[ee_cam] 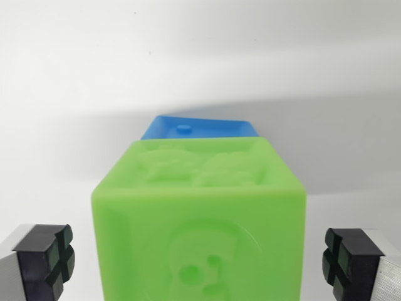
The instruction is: Stack cube
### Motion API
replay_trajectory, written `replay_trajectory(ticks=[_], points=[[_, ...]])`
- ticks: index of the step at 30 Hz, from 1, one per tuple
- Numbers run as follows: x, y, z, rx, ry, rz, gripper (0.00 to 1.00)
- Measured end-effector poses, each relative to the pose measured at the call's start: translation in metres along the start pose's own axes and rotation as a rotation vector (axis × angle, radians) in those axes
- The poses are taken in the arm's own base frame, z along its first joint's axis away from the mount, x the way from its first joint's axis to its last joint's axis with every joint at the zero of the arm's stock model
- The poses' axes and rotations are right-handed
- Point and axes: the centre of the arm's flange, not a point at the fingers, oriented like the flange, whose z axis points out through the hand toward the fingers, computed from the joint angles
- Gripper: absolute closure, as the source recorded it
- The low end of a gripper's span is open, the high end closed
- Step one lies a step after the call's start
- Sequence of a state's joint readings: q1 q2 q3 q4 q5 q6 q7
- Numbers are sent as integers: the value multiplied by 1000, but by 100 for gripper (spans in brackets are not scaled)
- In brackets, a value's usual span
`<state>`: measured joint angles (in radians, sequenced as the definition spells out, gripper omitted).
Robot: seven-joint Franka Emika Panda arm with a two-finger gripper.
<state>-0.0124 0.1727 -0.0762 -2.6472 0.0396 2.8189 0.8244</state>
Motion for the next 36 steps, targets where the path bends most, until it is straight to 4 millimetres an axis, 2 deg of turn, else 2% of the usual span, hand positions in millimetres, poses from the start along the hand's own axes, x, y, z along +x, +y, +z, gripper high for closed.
replay_trajectory(ticks=[17,36], points=[[-1,0,-51,2,0,-2,0],[-1,0,-130,5,-1,-1,0]])
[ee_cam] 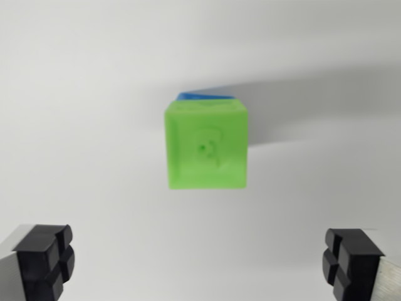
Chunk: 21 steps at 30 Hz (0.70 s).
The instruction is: Stack cube
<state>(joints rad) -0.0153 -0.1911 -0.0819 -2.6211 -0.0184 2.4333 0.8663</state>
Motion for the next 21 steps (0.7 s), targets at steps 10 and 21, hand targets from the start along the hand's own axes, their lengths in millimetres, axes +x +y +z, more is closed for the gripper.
replay_trajectory(ticks=[10,21], points=[[0,0,-42,1,0,1,0],[1,0,-86,2,-1,1,0]])
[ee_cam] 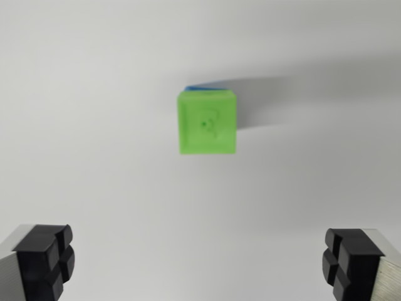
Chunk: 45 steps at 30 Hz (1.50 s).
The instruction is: Stack cube
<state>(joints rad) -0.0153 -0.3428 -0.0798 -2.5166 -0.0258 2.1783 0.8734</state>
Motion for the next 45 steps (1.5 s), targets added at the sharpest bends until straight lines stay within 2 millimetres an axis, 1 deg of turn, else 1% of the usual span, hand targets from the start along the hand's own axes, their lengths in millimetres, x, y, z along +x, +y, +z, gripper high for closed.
replay_trajectory(ticks=[12,22,30,45], points=[[0,0,-39,0,-1,0,0],[0,-1,-59,-1,-1,0,0],[0,-1,-66,-1,-1,-1,0],[1,-1,-65,-2,-2,-1,0]])
